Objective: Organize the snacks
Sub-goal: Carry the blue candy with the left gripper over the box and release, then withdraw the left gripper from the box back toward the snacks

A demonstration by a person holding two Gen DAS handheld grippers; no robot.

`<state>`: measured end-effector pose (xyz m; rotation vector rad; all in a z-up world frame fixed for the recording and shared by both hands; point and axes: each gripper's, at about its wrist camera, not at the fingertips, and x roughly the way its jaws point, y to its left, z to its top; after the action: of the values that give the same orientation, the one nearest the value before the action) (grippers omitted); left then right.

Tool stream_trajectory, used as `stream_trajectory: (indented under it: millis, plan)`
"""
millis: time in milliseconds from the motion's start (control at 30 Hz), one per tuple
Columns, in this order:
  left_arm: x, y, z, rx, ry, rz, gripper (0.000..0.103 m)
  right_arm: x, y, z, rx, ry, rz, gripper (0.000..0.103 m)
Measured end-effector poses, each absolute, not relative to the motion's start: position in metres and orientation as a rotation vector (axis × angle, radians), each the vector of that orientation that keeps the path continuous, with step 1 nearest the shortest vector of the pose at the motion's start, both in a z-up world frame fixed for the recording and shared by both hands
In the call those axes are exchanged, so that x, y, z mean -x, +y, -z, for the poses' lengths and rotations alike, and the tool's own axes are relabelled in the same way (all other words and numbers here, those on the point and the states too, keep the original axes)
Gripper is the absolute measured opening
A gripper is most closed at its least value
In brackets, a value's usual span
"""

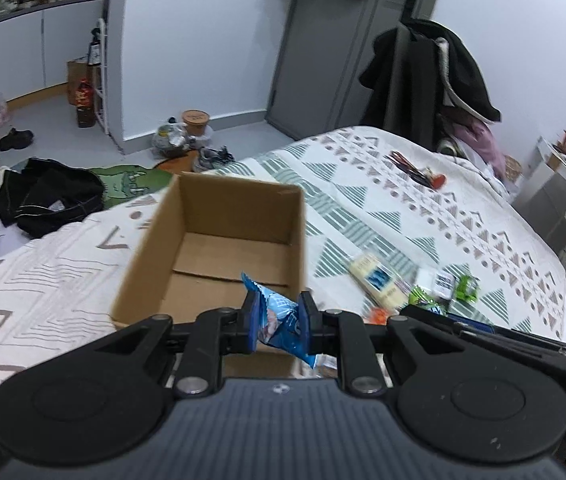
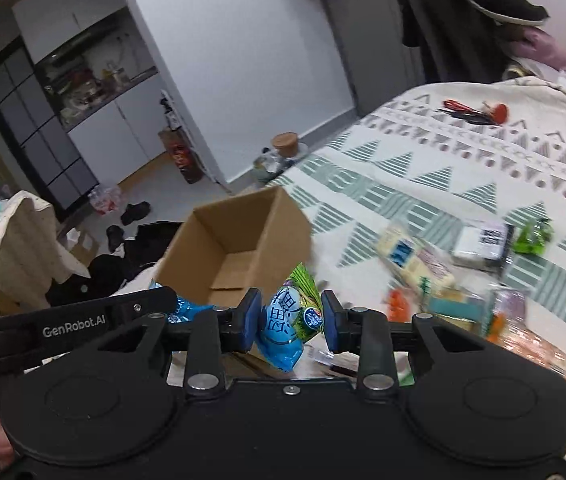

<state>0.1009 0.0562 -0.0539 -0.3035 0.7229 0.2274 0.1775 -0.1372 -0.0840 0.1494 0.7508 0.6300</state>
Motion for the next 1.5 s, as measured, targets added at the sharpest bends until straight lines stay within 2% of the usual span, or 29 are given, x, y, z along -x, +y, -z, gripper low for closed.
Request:
stream_trajectory:
  millis: [567, 867, 933, 967, 1033, 1067, 1133, 1233, 1433, 1500]
  plan:
    - [-0.122, 0.121, 0.058, 0.351, 0.724, -0.329, 0.019, -0.202, -0.081, 0.089, -0.169, 0.749, -0.714, 0.032]
    - [-0.13, 0.134, 0.064, 0.359, 0.801, -0.362, 0.024, -0.21, -0.067, 0.091, -0.192, 0.759, -0.751, 0.032]
    - [-0.13, 0.135, 0.063, 0.358, 0.804, -0.371, 0.029, -0.21, -0.067, 0.09, -0.199, 0.757, -0.769, 0.033]
    - [-0.129, 0.134, 0.062, 0.355, 0.804, -0.376, 0.031, -0.21, -0.065, 0.09, -0.201, 0.757, -0.78, 0.039]
    - [-0.127, 0.132, 0.059, 0.342, 0.8, -0.386, 0.044, -0.209, -0.064, 0.09, -0.21, 0.752, -0.788, 0.047]
    - [-0.126, 0.131, 0.058, 0.333, 0.797, -0.393, 0.048, -0.209, -0.066, 0.09, -0.218, 0.751, -0.79, 0.054]
    - [-0.123, 0.128, 0.055, 0.311, 0.787, -0.41, 0.063, -0.209, -0.07, 0.089, -0.234, 0.752, -0.78, 0.06]
    - [-0.117, 0.122, 0.052, 0.277, 0.773, -0.443, 0.078, -0.208, -0.078, 0.086, -0.242, 0.754, -0.748, 0.069]
    - [-0.111, 0.107, 0.051, 0.2, 0.807, -0.475, 0.081, -0.204, -0.096, 0.079, -0.237, 0.756, -0.663, 0.087]
    - [-0.107, 0.104, 0.05, 0.21, 0.805, -0.464, 0.082, -0.201, -0.099, 0.077, -0.217, 0.757, -0.624, 0.099]
